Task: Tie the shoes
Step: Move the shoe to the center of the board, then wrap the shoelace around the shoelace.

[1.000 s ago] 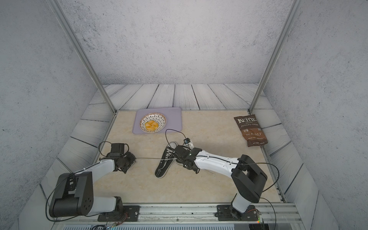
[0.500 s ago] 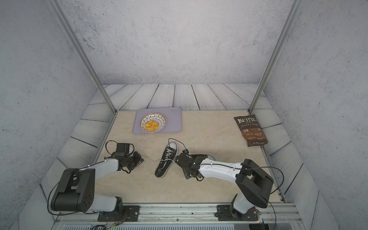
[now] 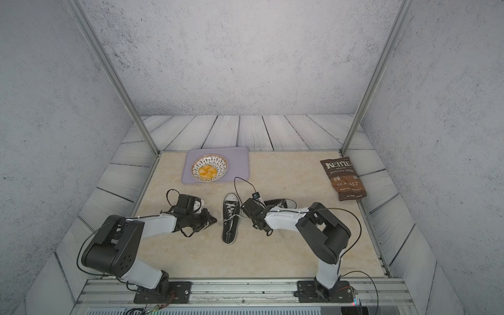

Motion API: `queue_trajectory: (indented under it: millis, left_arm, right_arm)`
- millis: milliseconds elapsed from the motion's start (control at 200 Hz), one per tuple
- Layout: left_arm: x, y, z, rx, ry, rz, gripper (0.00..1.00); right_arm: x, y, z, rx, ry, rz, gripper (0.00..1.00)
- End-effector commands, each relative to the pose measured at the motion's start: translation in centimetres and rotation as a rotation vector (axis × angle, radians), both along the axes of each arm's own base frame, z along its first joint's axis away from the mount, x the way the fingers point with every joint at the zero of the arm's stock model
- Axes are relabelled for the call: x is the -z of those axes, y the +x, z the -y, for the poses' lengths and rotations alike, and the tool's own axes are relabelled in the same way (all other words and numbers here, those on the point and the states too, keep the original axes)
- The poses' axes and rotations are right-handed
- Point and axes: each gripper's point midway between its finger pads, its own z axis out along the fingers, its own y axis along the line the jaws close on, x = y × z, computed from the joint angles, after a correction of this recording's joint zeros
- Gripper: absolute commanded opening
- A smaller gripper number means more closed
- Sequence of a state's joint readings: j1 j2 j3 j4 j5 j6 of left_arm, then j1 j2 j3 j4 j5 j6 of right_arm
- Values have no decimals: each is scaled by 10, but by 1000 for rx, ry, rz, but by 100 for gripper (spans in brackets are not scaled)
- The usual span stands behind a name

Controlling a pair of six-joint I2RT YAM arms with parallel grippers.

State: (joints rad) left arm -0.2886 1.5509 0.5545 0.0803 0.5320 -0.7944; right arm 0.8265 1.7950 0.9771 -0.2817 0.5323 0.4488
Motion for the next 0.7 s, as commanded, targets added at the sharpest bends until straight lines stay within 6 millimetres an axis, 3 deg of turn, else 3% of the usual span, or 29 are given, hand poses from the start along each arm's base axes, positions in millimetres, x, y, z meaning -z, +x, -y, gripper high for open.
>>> queue_trajectory:
  millis: [0,120,335,425,455,500,520,545,621,696]
  left_arm:
    - [25,-28,-18,-34,108,-135,0]
    - [29,-51,-50,-82,276,-202,0]
    - [14,-91,-84,-139,409,-229,3]
    - [2,-98,-80,-124,390,-222,22]
    - [-1,-101,-78,-115,385,-225,33]
    - [-7,-106,-75,-92,390,-232,59]
    - [-9,-109,-74,-82,398,-236,81]
    - [-13,-111,-73,-66,411,-236,99]
    - [-28,-114,-72,-20,470,-212,98]
    - [-47,-103,-67,22,527,-91,98]
  right_arm:
    - [-10,27,10,8,-58,74,0]
    - [-22,16,0,-71,1,30,0]
    - [-29,-35,-15,-154,204,-143,0]
    - [-28,-54,-20,-157,292,-197,0]
    - [-27,-59,-21,-154,312,-207,0]
    - [-25,-64,-21,-149,334,-218,0]
    - [-25,-66,-20,-144,342,-219,0]
    - [-25,-67,-20,-142,350,-218,0]
    - [-26,-70,-19,-145,363,-214,0]
    - [-33,-70,-23,-168,386,-199,0]
